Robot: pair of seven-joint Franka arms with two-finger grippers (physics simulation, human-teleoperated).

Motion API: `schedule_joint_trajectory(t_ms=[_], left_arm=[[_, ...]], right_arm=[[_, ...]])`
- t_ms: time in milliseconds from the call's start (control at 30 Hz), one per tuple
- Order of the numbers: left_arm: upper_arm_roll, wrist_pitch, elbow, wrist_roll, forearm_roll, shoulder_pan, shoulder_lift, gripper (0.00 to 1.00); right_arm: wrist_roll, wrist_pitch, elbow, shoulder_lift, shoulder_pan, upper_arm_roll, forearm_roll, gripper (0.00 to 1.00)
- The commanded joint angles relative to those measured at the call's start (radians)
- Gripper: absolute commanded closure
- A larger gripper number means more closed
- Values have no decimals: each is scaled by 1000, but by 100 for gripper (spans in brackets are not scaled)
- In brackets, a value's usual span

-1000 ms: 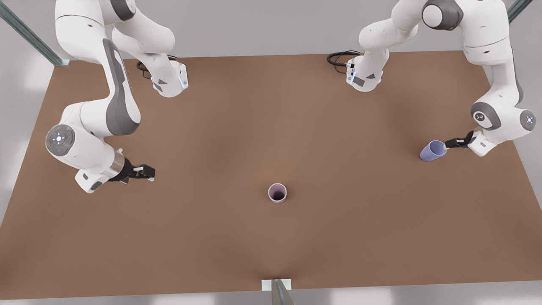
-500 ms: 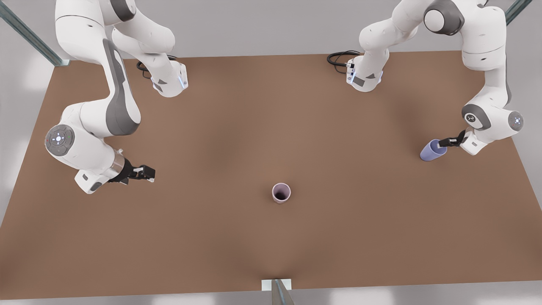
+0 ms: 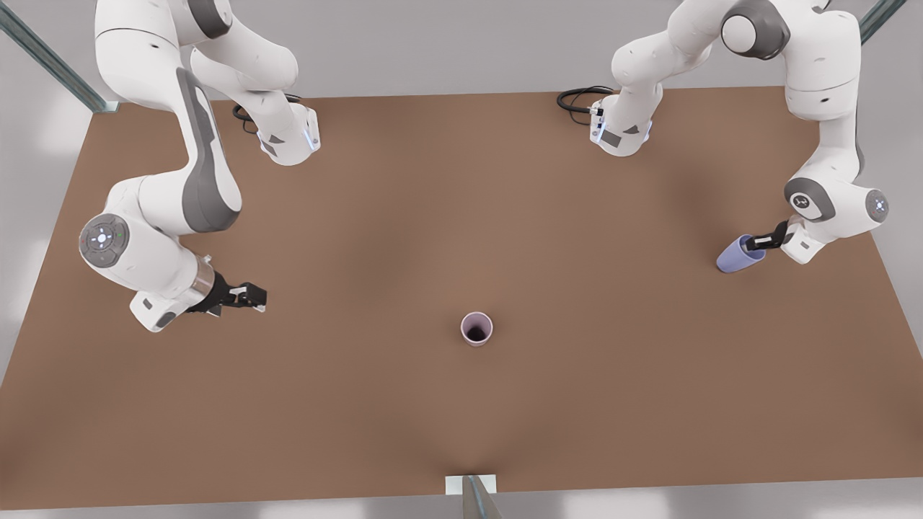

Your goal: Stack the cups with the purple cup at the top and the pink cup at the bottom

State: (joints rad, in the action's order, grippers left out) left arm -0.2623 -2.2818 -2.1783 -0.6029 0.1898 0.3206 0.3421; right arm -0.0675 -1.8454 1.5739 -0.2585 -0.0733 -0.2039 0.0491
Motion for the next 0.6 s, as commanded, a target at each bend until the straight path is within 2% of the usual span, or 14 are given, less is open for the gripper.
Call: schedule_joint_trajectory(t_ms=[0,133,200,367,467,567], left_arm=[[0,2,0,0,16,0,0,79],[5,2,2,6,16,0,-2,79],[6,1,3,6,16,0,-3,79],[28,2,9,3,13,-12,-14,79],[28,7,12,-8,8,-63,-46,79],[25,131,89,6,-12,-218,-104,79]], right_arm=[[0,2,0,1,0,0,0,0],[5,28,-43,-22,-3,0,-5,0],[-8,81,-130,-65,17,-5,-41,0],[-5,92,-132,-67,24,-2,-48,0],[-6,95,-129,-64,27,-3,-48,0],[-3,95,-129,-62,29,-5,-48,0]])
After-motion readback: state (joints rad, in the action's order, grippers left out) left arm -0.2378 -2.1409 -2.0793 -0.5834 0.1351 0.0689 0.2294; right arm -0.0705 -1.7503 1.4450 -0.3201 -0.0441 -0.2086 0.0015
